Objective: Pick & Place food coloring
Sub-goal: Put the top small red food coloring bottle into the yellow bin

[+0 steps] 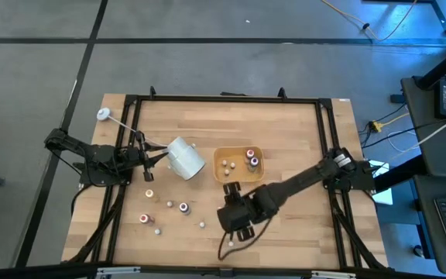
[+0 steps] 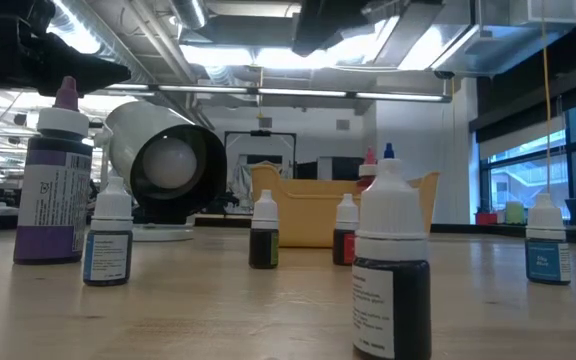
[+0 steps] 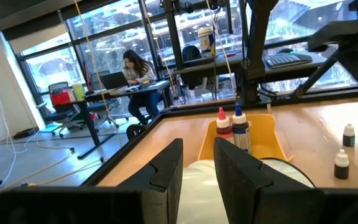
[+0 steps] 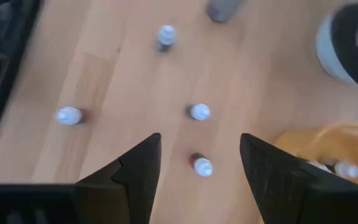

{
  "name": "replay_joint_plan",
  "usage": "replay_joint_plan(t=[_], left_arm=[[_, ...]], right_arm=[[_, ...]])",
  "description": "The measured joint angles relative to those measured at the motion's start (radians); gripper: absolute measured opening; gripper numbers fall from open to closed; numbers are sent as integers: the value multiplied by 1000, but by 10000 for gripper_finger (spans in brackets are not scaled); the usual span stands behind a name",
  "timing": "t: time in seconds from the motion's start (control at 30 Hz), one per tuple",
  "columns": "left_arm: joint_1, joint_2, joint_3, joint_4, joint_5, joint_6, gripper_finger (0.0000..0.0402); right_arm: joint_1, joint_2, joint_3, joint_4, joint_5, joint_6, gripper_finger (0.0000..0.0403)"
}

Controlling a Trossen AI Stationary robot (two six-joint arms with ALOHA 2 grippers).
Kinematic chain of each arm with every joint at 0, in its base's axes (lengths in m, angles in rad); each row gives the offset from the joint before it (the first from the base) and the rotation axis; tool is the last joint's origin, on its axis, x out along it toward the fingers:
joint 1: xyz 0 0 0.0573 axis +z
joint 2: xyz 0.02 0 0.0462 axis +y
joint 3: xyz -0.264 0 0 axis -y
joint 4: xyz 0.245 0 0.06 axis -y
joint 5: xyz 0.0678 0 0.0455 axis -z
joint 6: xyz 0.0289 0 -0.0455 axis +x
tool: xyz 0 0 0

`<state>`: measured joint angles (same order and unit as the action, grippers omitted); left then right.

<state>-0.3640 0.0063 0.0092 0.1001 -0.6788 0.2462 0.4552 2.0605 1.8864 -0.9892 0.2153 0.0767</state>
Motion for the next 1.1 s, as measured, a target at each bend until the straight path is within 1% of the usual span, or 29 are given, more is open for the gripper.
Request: replay_joint_plan(t=[0.17,0.3,0.43,0.53,0.63,0.8,0.9,1.0,1.1], left_arm=[[0,0,0,0,0,0,88],[0,0,0,0,0,0,88],[0,0,0,1,0,1,88],[0,0,0,1,0,1,88],[0,0,0,0,0,1,88],[0,0,0,1,0,2,88],[0,0,0,1,0,2,88],[0,0,0,0,0,2,88],[0,0,0,0,-1,2,88]], right_arm=[[24,0,0,-2,2,5,219],[16,0,-5,-10,1,85,219],[-21,0,-82,-5,-3,104,219],[-50,0,-173,64,-39,102,219],[-66,2,-241,99,-48,101,219],[-81,2,-313,161,-52,99,218],[-81,0,-341,226,-59,79,214],[-80,2,-373,276,-85,71,205],[-83,0,-388,291,-96,72,189]])
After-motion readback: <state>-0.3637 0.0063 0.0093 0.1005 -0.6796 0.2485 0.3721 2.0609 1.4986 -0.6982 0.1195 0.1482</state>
